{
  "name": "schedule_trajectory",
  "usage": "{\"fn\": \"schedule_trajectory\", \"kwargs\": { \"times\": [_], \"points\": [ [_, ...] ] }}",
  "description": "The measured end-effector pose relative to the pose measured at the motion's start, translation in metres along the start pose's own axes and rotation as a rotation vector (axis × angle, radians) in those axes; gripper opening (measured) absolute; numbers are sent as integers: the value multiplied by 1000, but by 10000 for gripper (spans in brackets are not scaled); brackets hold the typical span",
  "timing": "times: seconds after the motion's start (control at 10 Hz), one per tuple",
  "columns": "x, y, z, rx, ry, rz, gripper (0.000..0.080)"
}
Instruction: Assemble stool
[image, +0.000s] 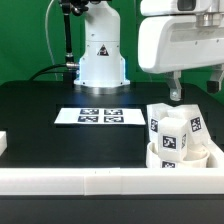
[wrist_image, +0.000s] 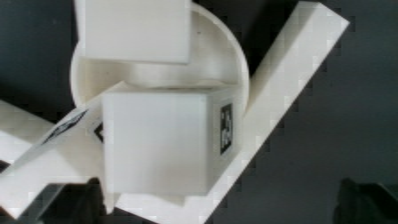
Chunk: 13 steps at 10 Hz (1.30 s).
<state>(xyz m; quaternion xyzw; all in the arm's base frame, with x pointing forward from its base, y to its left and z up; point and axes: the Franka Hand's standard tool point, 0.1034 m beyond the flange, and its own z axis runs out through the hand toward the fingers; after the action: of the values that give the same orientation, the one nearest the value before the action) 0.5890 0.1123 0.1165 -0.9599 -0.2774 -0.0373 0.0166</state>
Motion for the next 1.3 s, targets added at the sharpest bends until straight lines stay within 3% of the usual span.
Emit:
{"fn": "schedule_trajectory", "kwargs": {
  "times": [0.3, 0.9, 1.3],
  "points": [
    [5, -2, 3, -34, -15, -348, 649],
    [0, 8, 6, -69, -67, -746, 649],
    [-5, 26, 6, -99, -104, -998, 649]
  ]
}}
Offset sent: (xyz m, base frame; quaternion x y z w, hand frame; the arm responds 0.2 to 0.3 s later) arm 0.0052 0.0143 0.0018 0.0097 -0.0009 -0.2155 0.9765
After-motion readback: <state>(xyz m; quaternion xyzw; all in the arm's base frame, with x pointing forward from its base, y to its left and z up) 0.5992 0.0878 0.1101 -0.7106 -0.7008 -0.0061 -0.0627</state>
